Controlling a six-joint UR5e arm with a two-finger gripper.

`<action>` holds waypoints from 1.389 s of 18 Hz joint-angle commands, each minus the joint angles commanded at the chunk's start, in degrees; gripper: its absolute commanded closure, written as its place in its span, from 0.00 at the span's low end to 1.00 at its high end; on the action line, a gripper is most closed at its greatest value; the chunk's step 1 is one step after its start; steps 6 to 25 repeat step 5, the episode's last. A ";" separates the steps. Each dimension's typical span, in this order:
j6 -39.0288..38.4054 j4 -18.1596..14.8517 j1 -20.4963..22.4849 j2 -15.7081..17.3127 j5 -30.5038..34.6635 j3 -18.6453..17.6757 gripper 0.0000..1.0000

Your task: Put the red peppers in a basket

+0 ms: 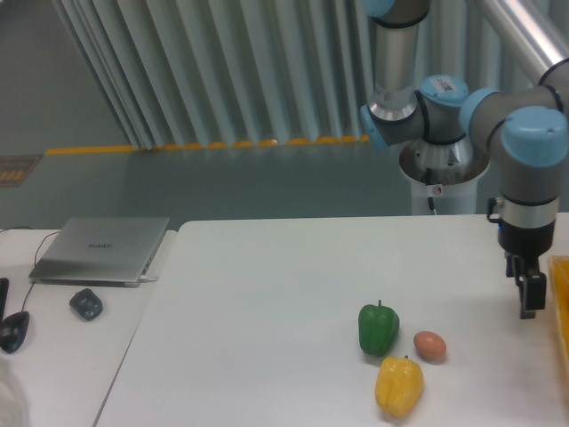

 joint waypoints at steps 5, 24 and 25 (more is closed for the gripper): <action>-5.38 1.32 -2.73 -0.70 0.61 0.00 0.00; -5.38 1.32 -2.73 -0.70 0.61 0.00 0.00; -5.38 1.32 -2.73 -0.70 0.61 0.00 0.00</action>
